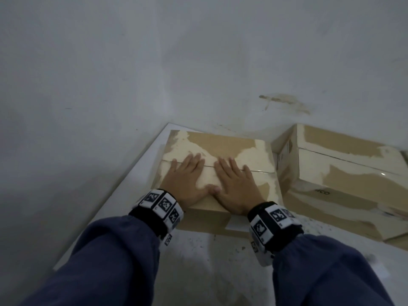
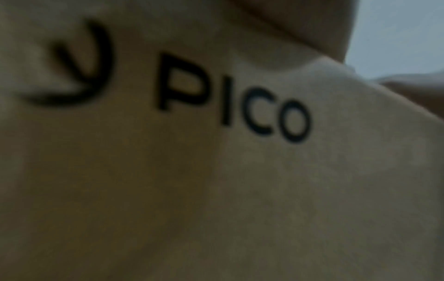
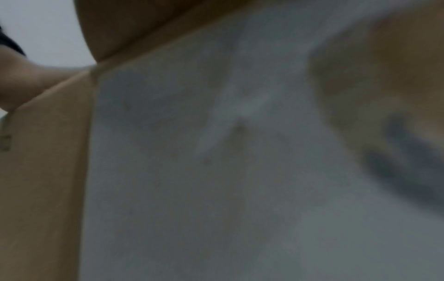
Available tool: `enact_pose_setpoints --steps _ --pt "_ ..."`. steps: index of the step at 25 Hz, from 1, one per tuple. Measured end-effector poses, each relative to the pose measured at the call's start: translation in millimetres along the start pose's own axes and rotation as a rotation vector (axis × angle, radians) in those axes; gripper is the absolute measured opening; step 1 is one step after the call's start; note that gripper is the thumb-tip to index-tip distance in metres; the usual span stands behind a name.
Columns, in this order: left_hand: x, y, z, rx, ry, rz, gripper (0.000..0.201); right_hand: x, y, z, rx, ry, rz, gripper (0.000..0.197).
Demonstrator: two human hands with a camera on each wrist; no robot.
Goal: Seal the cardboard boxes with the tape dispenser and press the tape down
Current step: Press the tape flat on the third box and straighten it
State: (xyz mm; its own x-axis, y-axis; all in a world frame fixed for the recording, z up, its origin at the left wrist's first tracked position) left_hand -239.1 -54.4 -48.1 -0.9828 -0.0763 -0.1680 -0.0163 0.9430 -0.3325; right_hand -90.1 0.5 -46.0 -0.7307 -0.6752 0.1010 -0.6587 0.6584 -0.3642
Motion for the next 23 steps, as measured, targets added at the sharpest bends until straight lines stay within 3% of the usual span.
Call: enact_pose_setpoints --steps 4,6,11,13,15,18,20,23 --pt "33 -5 -6 -0.008 -0.075 -0.108 0.131 -49 -21 -1 -0.037 0.127 0.175 0.085" --pt "37 -5 -6 -0.017 -0.115 -0.126 0.121 -67 -29 0 -0.056 0.199 0.244 0.080" --pt "37 -5 -7 -0.046 -0.232 -0.171 0.102 -70 -27 2 -0.089 0.299 0.187 0.070" --pt "39 -9 -10 -0.092 -0.412 -0.160 0.096 -75 -28 2 -0.140 0.360 0.194 0.062" --pt "43 -15 -19 -0.192 -0.750 -0.150 0.083 -78 -30 1 -0.211 0.501 0.219 0.060" --pt "57 -17 -21 -0.170 -1.170 -0.127 0.075 -79 -33 -2 -0.289 0.967 0.183 0.059" --pt "64 -16 -17 -0.151 -1.290 -0.134 0.078 -84 -36 -1 -0.323 1.255 0.186 0.058" --pt "60 -15 -16 -0.183 -1.395 -0.140 0.059 -96 -29 3 -0.329 1.381 0.207 0.059"
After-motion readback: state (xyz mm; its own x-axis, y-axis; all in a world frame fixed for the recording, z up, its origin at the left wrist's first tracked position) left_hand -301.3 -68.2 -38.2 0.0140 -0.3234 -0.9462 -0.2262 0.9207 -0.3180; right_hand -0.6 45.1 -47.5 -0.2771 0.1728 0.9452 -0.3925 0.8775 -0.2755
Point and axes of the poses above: each hand's wrist, its own y-axis towards the middle knuckle, its own z-axis out of the palm, x = y × z, the point moved 2 cm from there along y, towards the middle knuckle, and after that the axes turned 11 degrees about x, right-handed, at the moved point
